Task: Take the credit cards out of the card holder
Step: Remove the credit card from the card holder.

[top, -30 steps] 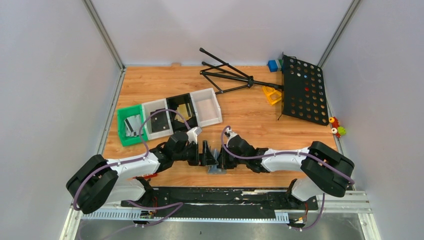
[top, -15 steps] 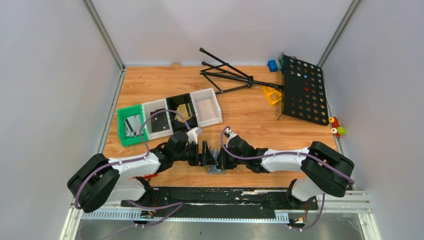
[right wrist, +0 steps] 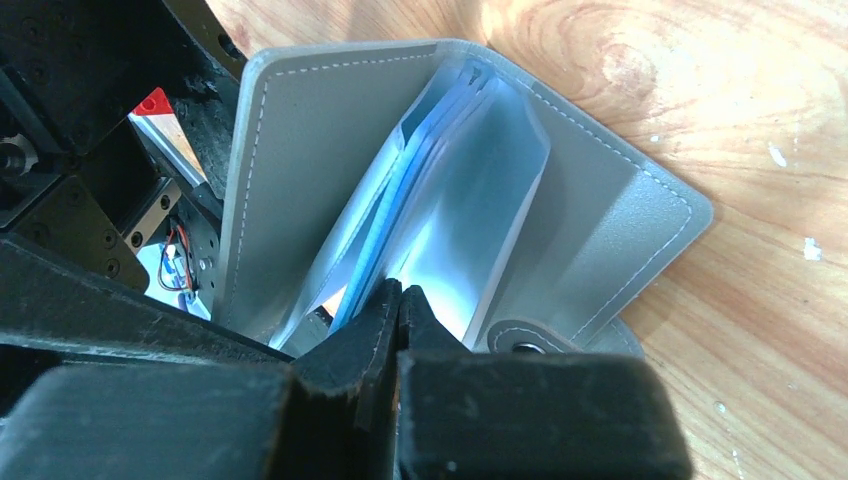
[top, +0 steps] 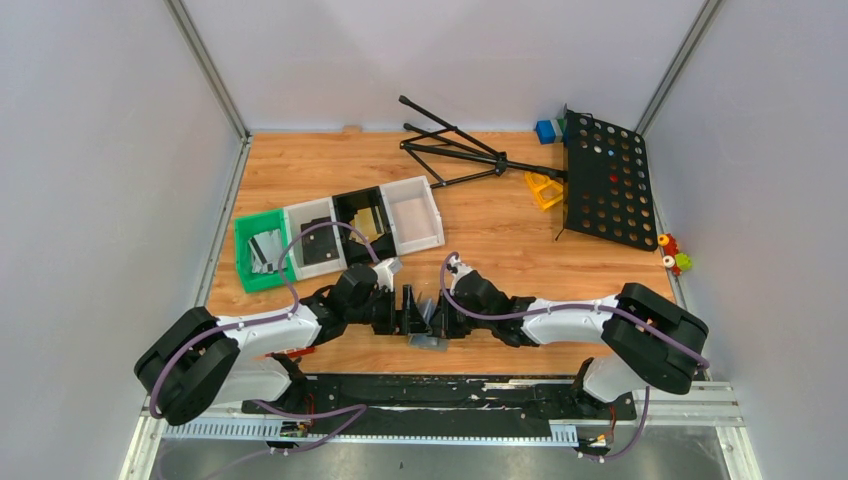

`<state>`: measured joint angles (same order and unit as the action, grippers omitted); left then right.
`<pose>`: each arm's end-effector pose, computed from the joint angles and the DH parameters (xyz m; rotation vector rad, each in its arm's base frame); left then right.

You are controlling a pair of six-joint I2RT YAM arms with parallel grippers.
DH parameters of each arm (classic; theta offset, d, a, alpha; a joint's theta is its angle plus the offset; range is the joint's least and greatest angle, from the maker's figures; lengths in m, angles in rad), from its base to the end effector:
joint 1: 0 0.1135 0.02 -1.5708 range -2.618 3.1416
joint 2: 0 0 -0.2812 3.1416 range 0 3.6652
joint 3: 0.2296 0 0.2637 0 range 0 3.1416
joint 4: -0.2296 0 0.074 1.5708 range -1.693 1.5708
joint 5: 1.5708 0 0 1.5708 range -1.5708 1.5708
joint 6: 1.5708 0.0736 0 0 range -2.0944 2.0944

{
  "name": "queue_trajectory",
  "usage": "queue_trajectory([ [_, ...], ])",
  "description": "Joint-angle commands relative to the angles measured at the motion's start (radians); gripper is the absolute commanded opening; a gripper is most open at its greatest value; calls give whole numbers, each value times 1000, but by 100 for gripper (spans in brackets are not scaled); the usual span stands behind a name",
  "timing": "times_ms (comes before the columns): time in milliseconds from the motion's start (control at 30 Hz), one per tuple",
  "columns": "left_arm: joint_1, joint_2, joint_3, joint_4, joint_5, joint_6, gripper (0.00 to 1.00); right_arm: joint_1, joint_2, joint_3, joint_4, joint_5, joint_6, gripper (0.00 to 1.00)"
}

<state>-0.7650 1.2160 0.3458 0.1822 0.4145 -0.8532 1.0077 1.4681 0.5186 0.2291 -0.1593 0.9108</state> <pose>0.1547 -0.1896 0.1298 0.1400 2.5451 -1.2354 0.1501 0.2596 0.1226 -0.2173 2.5631 1.0708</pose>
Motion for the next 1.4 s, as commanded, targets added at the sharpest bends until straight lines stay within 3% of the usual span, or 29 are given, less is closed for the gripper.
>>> queue_trajectory([
  [0, 3, 0, 28, -2, -9, 23, 86, 9, -23, 42, 52, -8, -18, 0],
  [100, 3, -4, 30, -6, -11, 26, 86, 10, -23, 41, 53, -10, -19, 0],
  [233, 3, -10, 30, -10, -11, 27, 76, 11, -26, 47, 42, -3, -23, 0],
  [433, 4, -35, 26, -8, -5, 23, 74, 11, -27, 45, 22, 10, -24, 0],
  [567, 15, -48, 21, -6, 9, 22, 67, 9, -34, 29, 6, 32, -24, 1],
  [867, 28, -70, 4, -2, 28, 29, 69, -19, -50, -14, 29, 11, -26, 5],
  [1067, 34, -69, -8, 2, 31, 31, 61, -30, -64, -27, 47, -5, -29, 11],
  [1100, 35, -70, -8, 1, 31, 32, 62, -30, -64, -26, 52, -9, -32, 12],
  [1233, 35, -75, 3, -17, 39, 48, 84, -29, -52, 5, 58, -40, -45, 14],
  [1367, 35, -86, 13, -33, 27, 55, 87, -28, -40, 21, 78, -61, -48, 14],
])
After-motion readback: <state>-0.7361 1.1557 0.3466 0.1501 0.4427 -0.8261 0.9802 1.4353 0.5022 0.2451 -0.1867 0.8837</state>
